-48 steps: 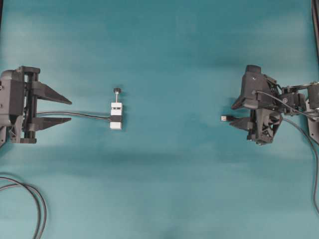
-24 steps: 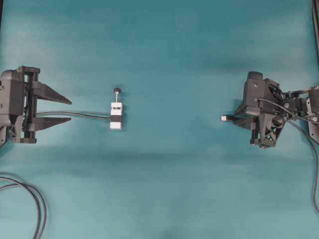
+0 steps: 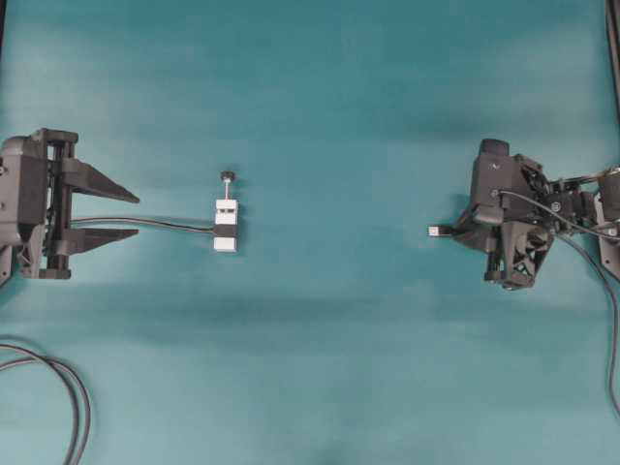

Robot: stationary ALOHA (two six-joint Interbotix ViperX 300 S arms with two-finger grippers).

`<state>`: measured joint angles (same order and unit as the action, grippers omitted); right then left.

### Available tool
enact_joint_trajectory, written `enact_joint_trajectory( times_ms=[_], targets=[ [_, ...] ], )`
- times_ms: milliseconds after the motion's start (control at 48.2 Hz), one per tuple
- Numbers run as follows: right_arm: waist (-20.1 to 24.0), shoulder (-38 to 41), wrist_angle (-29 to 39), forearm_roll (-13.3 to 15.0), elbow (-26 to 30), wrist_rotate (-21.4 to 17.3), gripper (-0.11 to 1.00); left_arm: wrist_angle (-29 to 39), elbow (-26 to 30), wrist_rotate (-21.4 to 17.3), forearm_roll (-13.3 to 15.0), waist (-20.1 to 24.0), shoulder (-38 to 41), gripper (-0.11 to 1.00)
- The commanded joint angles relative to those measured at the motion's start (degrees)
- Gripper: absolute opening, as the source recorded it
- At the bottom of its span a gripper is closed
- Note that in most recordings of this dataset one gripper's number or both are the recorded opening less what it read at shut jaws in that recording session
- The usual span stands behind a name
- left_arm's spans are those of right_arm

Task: Insert the USB cable into the female connector supported by the left arm.

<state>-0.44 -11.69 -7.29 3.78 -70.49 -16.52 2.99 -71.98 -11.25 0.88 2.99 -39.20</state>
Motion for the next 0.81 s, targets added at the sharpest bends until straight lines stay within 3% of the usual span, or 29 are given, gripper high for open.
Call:
enact_joint_trajectory(
  times_ms=[0, 207, 788],
  targets=[
    [-0.3, -0.3, 0.0, 0.1, 1.1, 0.0, 0.45, -0.4, 0.8, -0.3, -0.1, 0.0, 0.1, 0.56],
    [-1.1, -0.3, 0.0, 0.1, 2.1, 0.3, 0.61, -0.5, 0.2, -0.2, -0.1, 0.0, 0.0, 0.56],
    [-2.4, 1.8, 0.0, 0.2, 2.7, 2.5, 0.61, -0.3, 0.1, -0.1, -0.1, 0.0, 0.1, 0.56]
  ],
)
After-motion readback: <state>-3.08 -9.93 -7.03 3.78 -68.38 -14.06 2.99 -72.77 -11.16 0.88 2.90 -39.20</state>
